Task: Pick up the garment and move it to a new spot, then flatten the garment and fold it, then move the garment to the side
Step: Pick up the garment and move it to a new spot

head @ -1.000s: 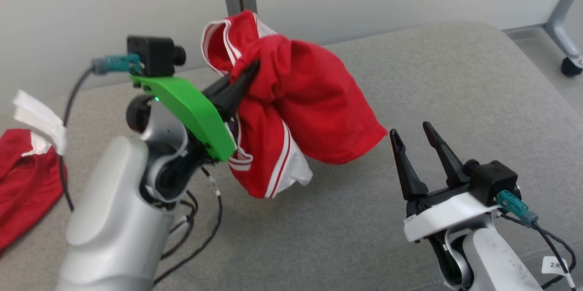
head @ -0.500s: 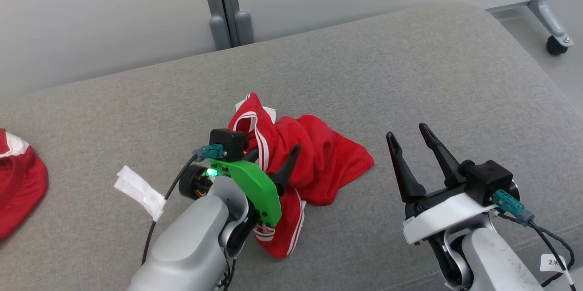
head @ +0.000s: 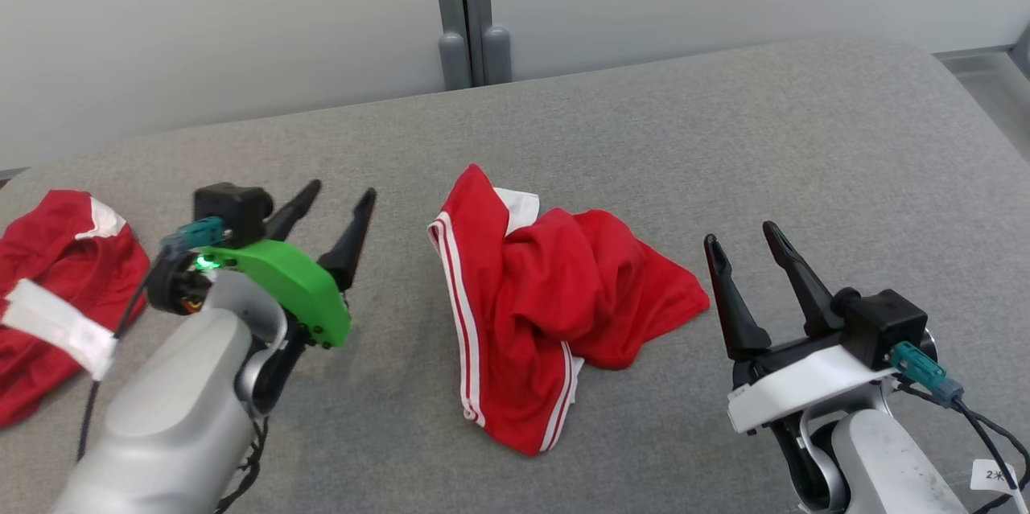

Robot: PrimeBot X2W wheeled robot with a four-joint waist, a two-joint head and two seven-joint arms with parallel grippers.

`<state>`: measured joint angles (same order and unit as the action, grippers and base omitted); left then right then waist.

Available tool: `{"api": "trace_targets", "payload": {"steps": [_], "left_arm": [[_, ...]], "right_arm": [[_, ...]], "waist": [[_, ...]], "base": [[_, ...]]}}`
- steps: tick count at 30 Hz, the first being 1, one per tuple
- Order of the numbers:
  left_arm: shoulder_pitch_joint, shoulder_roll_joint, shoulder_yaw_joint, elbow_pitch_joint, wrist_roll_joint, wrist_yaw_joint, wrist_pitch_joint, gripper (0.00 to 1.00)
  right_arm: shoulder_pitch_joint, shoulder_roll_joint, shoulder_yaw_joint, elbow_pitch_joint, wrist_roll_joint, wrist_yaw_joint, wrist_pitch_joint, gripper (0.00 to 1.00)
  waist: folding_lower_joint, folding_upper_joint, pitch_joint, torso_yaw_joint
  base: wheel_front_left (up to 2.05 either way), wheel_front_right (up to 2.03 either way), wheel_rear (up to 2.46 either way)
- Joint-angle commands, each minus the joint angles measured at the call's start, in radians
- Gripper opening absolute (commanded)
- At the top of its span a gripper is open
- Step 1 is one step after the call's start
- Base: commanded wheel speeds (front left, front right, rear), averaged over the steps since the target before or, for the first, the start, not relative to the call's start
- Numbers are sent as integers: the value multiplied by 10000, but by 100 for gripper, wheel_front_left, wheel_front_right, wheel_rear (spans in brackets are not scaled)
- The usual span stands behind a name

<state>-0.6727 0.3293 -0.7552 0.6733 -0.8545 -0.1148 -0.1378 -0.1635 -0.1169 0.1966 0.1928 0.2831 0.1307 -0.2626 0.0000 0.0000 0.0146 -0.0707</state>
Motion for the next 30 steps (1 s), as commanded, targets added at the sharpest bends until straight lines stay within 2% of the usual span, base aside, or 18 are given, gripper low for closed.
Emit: {"api": "trace_targets", "payload": {"steps": [1,5,9,12,14,18,21,25,30], "left_arm": [[253,249,165,-239,-64,141,-204,100],[947,926,784,-1312,-142,741,-907,100],[2127,1227,1678,-2494,-27,1503,-1250,100],[3163,1238,2909,-3616,892,2065,-1282,100],[4162,763,3921,-4444,1483,2236,-1271,100],[5730,-131,5381,-5506,2853,2086,-1263,100],[6514,-896,6033,-5719,3592,1710,-1264,100],[6822,-1595,6632,-5597,4268,1150,-1265,100],[6741,-2111,7187,-5410,4981,680,-1266,100]], "right_arm": [[167,-23,-37,-32,-76,1,-32,100],[187,-92,-61,-94,-98,1,-32,100],[197,-149,-94,-170,-115,1,-33,100],[269,-158,-165,-245,-124,1,-33,100],[366,-190,-255,-279,-124,1,-32,100],[527,-229,-357,-261,-99,1,-33,100],[630,-275,-402,-215,-58,1,-33,100],[635,-293,-381,-191,-69,1,-32,100],[458,-329,-323,-188,-66,1,-32,100]], "waist": [[0,0,-73,159],[0,0,-123,307],[0,0,-139,323],[0,0,-126,288],[0,0,-117,248],[0,0,-117,185],[0,0,-104,176],[0,0,-81,188],[0,0,-103,174]], "base": [[0,0,0],[0,0,0],[0,0,0],[0,0,0],[0,0,0],[0,0,0],[0,0,0],[0,0,0],[0,0,0]]}}
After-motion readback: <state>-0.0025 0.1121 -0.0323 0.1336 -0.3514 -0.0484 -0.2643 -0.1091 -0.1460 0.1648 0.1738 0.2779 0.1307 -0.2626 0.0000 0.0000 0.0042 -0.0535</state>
